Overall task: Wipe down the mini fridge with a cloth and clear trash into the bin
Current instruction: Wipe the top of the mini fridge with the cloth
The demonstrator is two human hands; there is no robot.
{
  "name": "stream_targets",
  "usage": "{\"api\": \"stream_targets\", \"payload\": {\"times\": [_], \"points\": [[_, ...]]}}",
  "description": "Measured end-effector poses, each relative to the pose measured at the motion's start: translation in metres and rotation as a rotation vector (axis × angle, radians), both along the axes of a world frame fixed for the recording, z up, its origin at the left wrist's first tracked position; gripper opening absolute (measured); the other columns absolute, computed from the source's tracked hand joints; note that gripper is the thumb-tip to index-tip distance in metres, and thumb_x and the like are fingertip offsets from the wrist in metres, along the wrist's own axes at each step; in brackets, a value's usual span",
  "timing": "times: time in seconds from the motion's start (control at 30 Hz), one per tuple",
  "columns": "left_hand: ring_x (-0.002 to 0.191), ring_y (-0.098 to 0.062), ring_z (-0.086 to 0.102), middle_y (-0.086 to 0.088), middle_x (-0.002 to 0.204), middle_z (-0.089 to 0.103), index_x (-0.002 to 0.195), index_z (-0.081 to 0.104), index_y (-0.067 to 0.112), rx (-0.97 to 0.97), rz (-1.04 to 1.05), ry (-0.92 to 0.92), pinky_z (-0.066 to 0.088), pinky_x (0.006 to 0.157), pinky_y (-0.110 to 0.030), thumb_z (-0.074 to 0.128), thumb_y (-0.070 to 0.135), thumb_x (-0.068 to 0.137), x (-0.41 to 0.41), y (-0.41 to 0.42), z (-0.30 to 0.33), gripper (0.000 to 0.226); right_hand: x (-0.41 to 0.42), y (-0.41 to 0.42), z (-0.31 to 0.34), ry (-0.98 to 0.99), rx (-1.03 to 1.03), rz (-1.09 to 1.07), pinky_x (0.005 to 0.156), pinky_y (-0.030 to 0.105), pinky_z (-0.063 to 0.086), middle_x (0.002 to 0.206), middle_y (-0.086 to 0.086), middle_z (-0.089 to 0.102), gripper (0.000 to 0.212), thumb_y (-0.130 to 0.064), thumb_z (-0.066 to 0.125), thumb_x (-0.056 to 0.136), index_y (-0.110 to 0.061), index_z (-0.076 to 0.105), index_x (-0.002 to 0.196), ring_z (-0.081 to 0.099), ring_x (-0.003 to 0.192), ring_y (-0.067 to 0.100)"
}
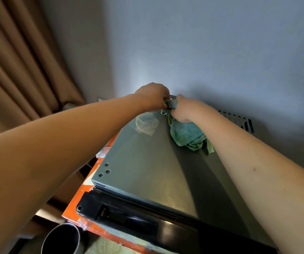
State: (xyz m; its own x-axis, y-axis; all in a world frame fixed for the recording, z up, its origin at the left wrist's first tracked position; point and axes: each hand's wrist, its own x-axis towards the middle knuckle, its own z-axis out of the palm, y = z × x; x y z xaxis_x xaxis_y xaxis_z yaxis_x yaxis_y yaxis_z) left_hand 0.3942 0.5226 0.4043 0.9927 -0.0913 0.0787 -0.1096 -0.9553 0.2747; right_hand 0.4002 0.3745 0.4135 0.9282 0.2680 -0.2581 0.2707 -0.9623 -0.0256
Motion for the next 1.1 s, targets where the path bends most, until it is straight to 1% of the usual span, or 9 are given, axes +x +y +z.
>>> {"api": "stream_targets", "payload": {"times": [0.1,0.2,0.23,0.33,0.43,0.67,0.77,0.97,1.1], "points": [[0.092,-0.018,0.060,0.005,0.102,0.067,0.110,0.067,0.028,0.013,0.020,-0.002,0.050,0.071,-0.030,0.070,0.035,0.082,-0.012,-0.001,0.000,0.030,-0.014,-0.001,0.001,-0.024,-0.004,0.018,0.063,0.035,0.046,0.105,0.016,0.062,0.064,-0.023,0.049,0.100,-0.015,0.018,0.156,0.062,0.089,0.033],[0.088,-0.019,0.061,0.004,0.097,0.068,0.106,0.068,0.027,0.036,0.011,0.024,0.050,0.069,-0.030,0.070,0.037,0.081,-0.032,0.002,0.000,0.027,-0.036,0.001,0.003,0.021,-0.009,0.029,0.072,0.037,0.048,0.136,0.025,0.054,0.073,-0.017,0.046,0.102,-0.017,0.004,0.162,0.061,0.111,0.039],[0.087,-0.019,0.061,0.004,0.097,0.068,0.106,0.069,0.027,0.042,0.004,0.021,0.050,0.068,-0.029,0.070,0.037,0.080,-0.041,0.003,-0.001,0.027,-0.046,0.002,0.005,0.032,-0.002,0.031,0.073,0.038,0.050,0.138,0.026,0.054,0.074,-0.018,0.045,0.102,-0.018,0.003,0.162,0.062,0.108,0.038],[0.085,-0.018,0.058,0.004,0.100,0.068,0.109,0.068,0.028,0.040,-0.012,-0.012,0.043,0.066,-0.026,0.067,0.038,0.082,-0.070,0.006,-0.004,0.028,-0.078,0.002,0.008,0.041,0.026,0.022,0.060,0.034,0.046,0.111,0.021,0.063,0.071,-0.017,0.047,0.101,-0.018,0.007,0.160,0.066,0.084,0.032],[0.089,-0.018,0.061,0.003,0.103,0.068,0.111,0.067,0.028,0.017,-0.029,-0.003,0.049,0.069,-0.027,0.067,0.038,0.084,-0.100,0.007,-0.004,0.029,-0.113,0.004,0.011,0.049,0.032,0.003,0.058,0.033,0.043,0.097,0.016,0.064,0.068,-0.015,0.048,0.100,-0.017,0.011,0.157,0.066,0.082,0.031],[0.091,-0.017,0.064,0.005,0.101,0.069,0.110,0.067,0.026,-0.080,-0.059,0.019,0.054,0.080,-0.031,0.071,0.035,0.080,-0.163,0.020,-0.005,0.031,-0.178,0.010,0.016,0.063,-0.008,0.014,0.057,0.033,0.041,0.093,0.015,0.062,0.054,-0.020,0.042,0.103,-0.013,0.020,0.151,0.059,0.073,0.029],[0.087,-0.013,0.063,0.007,0.098,0.069,0.106,0.068,0.028,-0.103,-0.067,0.025,0.053,0.074,-0.028,0.072,0.036,0.079,-0.174,0.024,-0.005,0.029,-0.188,0.014,0.018,0.082,-0.038,0.030,0.058,0.033,0.040,0.093,0.015,0.061,0.058,-0.019,0.043,0.103,-0.012,0.017,0.154,0.058,0.072,0.028],[0.086,-0.011,0.062,0.011,0.096,0.068,0.103,0.068,0.031,-0.081,-0.092,0.039,0.053,0.072,-0.027,0.073,0.038,0.077,-0.159,0.028,-0.004,0.027,-0.175,0.014,0.024,0.126,-0.061,0.065,0.052,0.032,0.035,0.091,0.013,0.059,0.064,-0.030,0.041,0.106,-0.010,0.010,0.159,0.054,0.066,0.023],[0.087,-0.012,0.061,0.011,0.098,0.067,0.105,0.067,0.031,-0.072,-0.065,0.005,0.051,0.070,-0.028,0.071,0.037,0.079,-0.128,0.029,-0.006,0.026,-0.141,0.020,0.023,0.112,-0.037,0.027,0.050,0.031,0.034,0.090,0.014,0.057,0.063,-0.023,0.042,0.106,-0.010,0.010,0.159,0.053,0.065,0.024]]}}
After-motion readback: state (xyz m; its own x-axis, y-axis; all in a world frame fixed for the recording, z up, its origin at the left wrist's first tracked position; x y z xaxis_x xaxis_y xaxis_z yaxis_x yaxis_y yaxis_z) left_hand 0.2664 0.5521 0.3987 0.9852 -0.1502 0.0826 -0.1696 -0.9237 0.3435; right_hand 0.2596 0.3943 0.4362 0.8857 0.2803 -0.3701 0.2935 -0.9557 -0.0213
